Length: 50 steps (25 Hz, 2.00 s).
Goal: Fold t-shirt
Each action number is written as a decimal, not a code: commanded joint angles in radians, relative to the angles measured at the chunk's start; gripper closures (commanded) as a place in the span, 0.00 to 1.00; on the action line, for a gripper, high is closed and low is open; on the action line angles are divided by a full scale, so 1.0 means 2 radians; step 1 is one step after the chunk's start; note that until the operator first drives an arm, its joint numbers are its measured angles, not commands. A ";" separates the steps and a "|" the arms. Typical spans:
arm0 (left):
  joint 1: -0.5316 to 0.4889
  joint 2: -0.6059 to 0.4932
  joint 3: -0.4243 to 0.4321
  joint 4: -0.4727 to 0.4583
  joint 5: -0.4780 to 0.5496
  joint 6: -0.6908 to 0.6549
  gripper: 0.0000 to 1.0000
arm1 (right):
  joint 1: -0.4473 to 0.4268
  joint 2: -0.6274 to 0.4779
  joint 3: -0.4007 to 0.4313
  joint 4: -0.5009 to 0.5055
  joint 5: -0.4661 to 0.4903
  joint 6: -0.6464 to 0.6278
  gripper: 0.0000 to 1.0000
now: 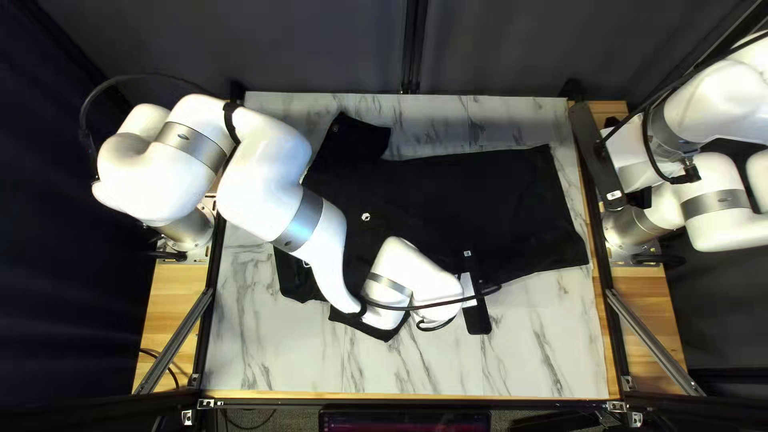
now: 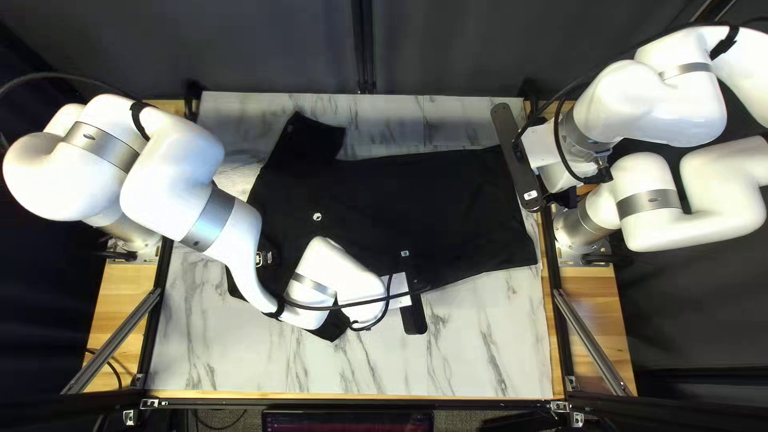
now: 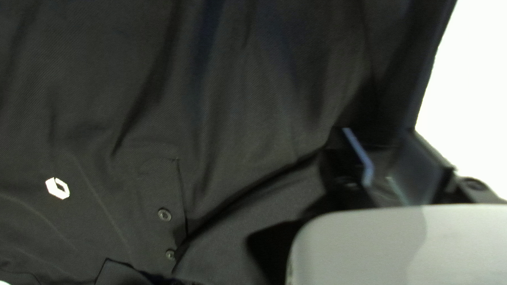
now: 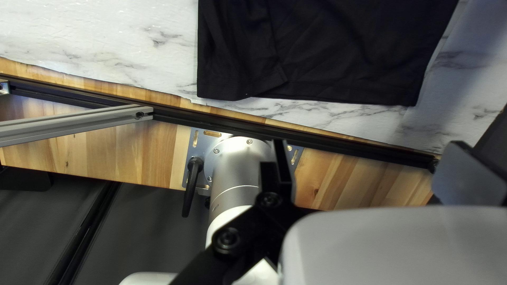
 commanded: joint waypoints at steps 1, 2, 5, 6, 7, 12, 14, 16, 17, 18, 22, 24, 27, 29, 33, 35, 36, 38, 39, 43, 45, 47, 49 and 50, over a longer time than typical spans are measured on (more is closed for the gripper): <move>0.000 -0.016 0.005 0.014 0.016 -0.011 1.00 | 0.000 0.000 0.000 0.000 0.000 0.000 0.00; 0.001 -0.020 0.005 0.018 0.022 -0.013 1.00 | 0.000 0.000 0.000 0.000 0.000 0.000 0.00; 0.009 -0.025 0.002 0.028 0.038 -0.014 1.00 | 0.000 0.000 0.000 0.000 0.000 0.000 0.00; 0.011 -0.026 0.002 0.030 0.040 -0.013 1.00 | 0.000 0.000 0.000 0.000 0.000 0.000 0.00; 0.016 -0.028 0.002 0.034 0.044 -0.012 1.00 | 0.000 0.000 0.000 0.000 0.000 0.000 0.00; 0.030 -0.044 0.013 0.045 0.058 -0.015 1.00 | 0.000 0.000 0.000 0.000 0.000 0.000 0.00; 0.029 -0.055 0.019 0.050 0.067 -0.021 1.00 | 0.000 0.000 0.000 0.000 0.000 0.000 0.00; 0.026 -0.060 0.019 0.054 0.075 -0.027 1.00 | 0.000 0.000 0.000 0.000 0.000 0.000 0.00; 0.024 -0.063 0.018 0.058 0.081 -0.030 1.00 | 0.000 0.000 0.000 0.000 0.000 0.000 0.00; 0.023 -0.065 0.018 0.059 0.084 -0.032 1.00 | 0.000 0.000 0.000 0.000 0.000 0.000 0.00; 0.020 -0.072 0.017 0.067 0.094 -0.038 1.00 | 0.000 0.000 0.000 0.000 0.000 0.000 0.00; 0.020 -0.070 0.012 0.070 0.098 -0.039 1.00 | 0.000 0.000 0.000 0.000 0.000 0.000 0.00; 0.026 -0.071 0.005 0.075 0.107 -0.033 1.00 | 0.000 0.000 0.000 0.000 0.000 0.000 0.00; 0.032 -0.076 0.003 0.079 0.114 -0.028 1.00 | 0.000 0.000 0.000 0.000 0.000 0.000 0.00; 0.043 -0.084 0.003 0.085 0.125 -0.020 1.00 | 0.000 0.000 0.000 0.000 0.000 0.000 0.00; 0.045 -0.089 0.000 0.088 0.136 -0.019 1.00 | 0.000 0.000 0.000 0.000 0.000 0.000 0.00; 0.045 -0.091 -0.001 0.089 0.139 -0.019 1.00 | 0.000 0.000 0.000 0.000 0.000 0.000 0.00; 0.045 -0.094 -0.002 0.093 0.147 -0.020 1.00 | 0.000 0.000 0.000 0.000 0.000 0.000 0.00; 0.045 -0.095 -0.003 0.095 0.150 -0.021 1.00 | 0.000 0.000 0.000 0.000 0.000 0.000 0.00; 0.048 -0.094 -0.004 0.099 0.154 -0.022 1.00 | 0.000 0.000 0.000 0.000 0.000 0.000 0.00; 0.059 -0.088 -0.004 0.099 0.150 -0.018 1.00 | 0.000 0.000 0.000 0.000 0.000 0.000 0.00; 0.069 -0.083 -0.001 0.097 0.142 -0.014 1.00 | 0.000 0.000 0.000 0.000 0.000 0.000 0.00; 0.078 -0.077 0.001 0.094 0.134 -0.010 1.00 | 0.000 0.000 0.000 0.000 0.000 0.000 0.00; 0.083 -0.074 0.004 0.092 0.129 -0.008 1.00 | 0.000 0.000 0.000 0.000 0.000 0.000 0.00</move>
